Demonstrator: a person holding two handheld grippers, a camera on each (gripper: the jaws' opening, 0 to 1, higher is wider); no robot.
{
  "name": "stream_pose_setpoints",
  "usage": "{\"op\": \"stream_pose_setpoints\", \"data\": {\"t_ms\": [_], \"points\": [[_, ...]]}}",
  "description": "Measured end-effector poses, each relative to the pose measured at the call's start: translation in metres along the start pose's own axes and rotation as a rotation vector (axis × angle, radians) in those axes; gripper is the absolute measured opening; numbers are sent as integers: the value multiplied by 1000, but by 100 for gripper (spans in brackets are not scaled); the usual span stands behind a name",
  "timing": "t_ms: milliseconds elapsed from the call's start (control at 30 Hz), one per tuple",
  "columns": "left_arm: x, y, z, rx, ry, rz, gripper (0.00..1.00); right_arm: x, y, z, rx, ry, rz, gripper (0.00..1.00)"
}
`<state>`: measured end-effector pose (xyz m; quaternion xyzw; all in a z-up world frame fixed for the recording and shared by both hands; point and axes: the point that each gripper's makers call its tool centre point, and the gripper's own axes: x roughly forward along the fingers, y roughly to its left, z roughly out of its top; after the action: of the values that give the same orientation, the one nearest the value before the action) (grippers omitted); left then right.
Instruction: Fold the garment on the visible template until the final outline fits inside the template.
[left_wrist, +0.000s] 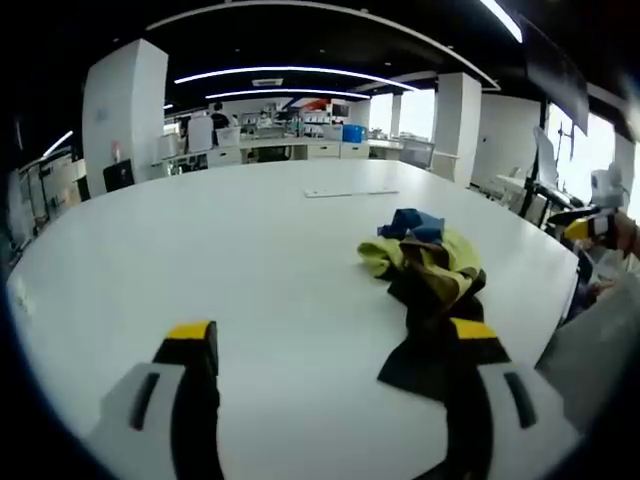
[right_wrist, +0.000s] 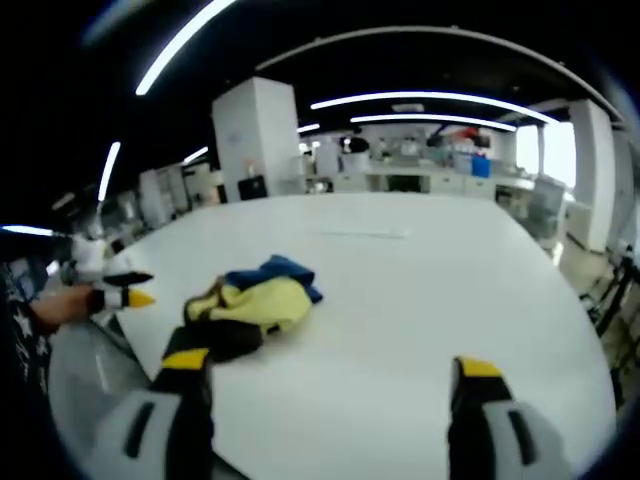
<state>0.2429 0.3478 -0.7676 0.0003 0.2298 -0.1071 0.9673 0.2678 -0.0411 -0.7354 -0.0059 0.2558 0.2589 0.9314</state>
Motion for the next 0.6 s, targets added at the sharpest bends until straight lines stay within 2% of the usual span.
{"op": "stream_pose_setpoints", "data": {"t_ms": [600], "points": [[4, 7, -6, 1, 18, -1, 91, -1, -4, 1, -10, -1, -9, 99]]}}
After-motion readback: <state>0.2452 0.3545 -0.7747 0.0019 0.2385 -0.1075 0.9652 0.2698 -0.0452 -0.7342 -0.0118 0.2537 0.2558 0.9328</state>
